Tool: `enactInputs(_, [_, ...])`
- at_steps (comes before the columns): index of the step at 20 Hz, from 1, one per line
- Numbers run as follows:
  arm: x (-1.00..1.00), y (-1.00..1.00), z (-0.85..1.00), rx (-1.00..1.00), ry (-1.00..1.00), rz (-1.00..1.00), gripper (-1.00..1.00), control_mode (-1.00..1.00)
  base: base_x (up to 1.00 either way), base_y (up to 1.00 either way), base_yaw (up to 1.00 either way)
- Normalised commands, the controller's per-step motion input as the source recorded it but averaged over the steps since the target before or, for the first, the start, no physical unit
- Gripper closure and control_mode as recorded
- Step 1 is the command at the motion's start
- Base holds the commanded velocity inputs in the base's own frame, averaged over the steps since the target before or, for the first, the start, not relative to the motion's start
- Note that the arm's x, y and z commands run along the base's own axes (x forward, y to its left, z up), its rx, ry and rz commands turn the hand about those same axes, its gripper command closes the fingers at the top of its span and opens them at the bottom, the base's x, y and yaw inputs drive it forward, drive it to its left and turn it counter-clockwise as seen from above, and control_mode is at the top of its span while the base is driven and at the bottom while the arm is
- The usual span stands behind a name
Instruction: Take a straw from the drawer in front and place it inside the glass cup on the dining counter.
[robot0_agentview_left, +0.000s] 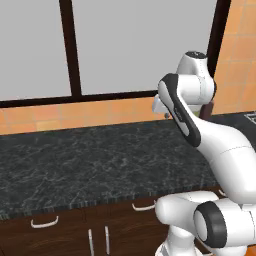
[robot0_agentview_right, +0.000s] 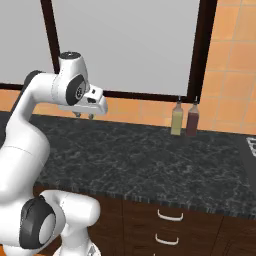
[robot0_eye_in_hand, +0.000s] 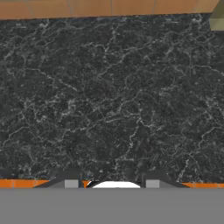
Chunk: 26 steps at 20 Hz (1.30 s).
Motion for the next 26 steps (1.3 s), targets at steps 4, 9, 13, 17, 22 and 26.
enactInputs(4, [0.00, 0.00, 0.00, 0.00, 0.00, 0.00, -1.00, 1.00, -0.27, 0.00, 0.00])
enactInputs(9, [0.00, 0.00, 0.00, 0.00, 0.00, 0.00, -1.00, 1.00, -0.92, -0.13, 0.08])
enactInputs(13, [0.00, 0.00, 0.00, 0.00, 0.00, 0.00, -1.00, 1.00, -0.16, -0.48, 0.47])
enactInputs(17, [0.00, 0.00, 0.00, 0.00, 0.00, 0.00, -1.00, 1.00, 0.00, -0.65, 0.67])
enactInputs(22, [0.00, 0.00, 0.00, 0.00, 0.00, 0.00, -1.00, 1.00, -0.02, -0.78, 0.65])
enactInputs(26, [0.00, 0.00, 0.00, 0.00, 0.00, 0.00, -1.00, 1.00, -0.16, -0.81, 0.61])
